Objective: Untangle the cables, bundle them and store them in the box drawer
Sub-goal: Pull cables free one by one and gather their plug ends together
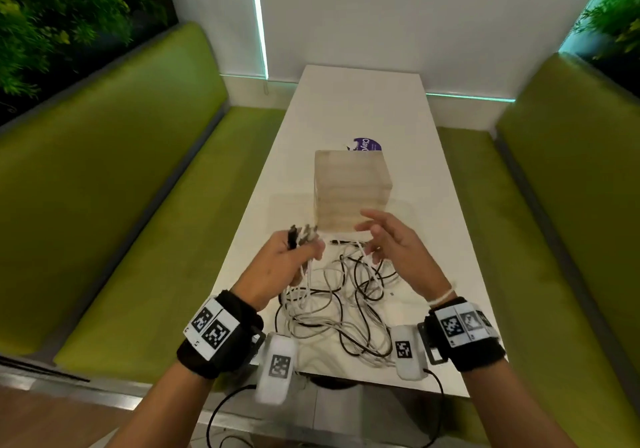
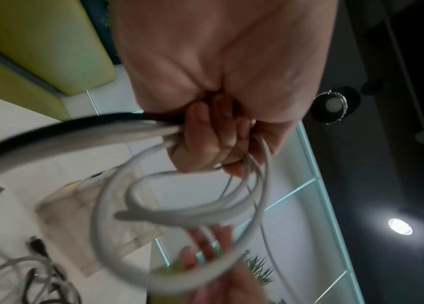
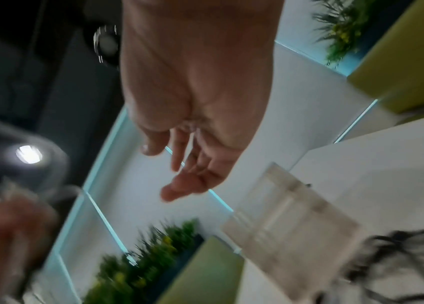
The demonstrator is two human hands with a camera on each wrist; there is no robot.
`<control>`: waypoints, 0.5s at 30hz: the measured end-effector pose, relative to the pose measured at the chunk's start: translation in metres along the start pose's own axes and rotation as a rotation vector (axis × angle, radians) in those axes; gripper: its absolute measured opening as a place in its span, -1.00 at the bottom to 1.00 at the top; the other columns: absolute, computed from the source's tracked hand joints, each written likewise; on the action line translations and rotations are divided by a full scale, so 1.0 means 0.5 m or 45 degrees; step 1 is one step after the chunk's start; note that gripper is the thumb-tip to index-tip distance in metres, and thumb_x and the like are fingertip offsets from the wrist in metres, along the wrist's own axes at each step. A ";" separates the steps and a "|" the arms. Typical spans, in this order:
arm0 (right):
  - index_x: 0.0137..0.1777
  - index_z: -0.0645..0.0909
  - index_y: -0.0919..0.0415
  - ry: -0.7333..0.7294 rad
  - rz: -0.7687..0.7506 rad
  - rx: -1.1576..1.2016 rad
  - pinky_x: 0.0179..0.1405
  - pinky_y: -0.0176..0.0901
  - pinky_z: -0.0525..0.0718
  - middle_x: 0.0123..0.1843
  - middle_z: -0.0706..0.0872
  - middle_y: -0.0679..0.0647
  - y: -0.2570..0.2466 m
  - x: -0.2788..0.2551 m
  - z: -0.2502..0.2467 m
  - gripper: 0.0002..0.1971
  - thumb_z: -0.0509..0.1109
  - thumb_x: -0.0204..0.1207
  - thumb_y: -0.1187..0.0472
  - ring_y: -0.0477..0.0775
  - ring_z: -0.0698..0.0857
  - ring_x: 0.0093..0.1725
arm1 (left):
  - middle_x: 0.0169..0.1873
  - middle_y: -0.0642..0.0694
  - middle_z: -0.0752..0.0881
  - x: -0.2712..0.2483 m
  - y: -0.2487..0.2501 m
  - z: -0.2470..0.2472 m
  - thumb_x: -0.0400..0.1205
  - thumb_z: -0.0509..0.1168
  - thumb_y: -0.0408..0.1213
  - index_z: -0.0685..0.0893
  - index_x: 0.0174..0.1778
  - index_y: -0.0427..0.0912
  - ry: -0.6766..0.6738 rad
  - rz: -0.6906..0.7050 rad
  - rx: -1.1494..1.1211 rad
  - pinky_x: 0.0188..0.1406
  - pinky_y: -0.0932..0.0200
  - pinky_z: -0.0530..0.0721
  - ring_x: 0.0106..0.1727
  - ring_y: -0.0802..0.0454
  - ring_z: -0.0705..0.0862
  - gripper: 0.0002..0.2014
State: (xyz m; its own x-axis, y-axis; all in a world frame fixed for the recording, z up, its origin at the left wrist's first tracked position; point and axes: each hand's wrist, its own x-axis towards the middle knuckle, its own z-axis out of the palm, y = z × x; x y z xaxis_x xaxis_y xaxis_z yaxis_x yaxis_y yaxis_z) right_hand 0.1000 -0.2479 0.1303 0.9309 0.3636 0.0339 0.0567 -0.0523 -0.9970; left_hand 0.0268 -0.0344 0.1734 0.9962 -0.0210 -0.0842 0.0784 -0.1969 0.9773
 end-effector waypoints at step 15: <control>-0.12 0.82 0.07 0.023 -0.343 -0.979 -0.05 -0.43 0.33 -0.14 0.60 -0.09 0.029 -0.069 0.072 -0.90 0.53 0.40 0.12 -0.12 0.43 -0.03 | -0.54 0.13 0.33 0.018 -0.044 0.016 0.67 0.28 -0.17 0.61 0.14 -0.22 -0.009 -0.017 -0.160 -0.56 0.29 0.32 -0.55 0.14 0.25 -0.77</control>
State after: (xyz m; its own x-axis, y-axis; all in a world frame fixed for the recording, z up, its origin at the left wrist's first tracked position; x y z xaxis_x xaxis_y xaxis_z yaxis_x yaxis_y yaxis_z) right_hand 0.0559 -0.2277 0.1122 0.8552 0.4401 0.2737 0.5054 -0.5912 -0.6285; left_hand 0.0335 -0.0383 0.1494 0.9948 -0.0263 -0.0981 0.0960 -0.0732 0.9927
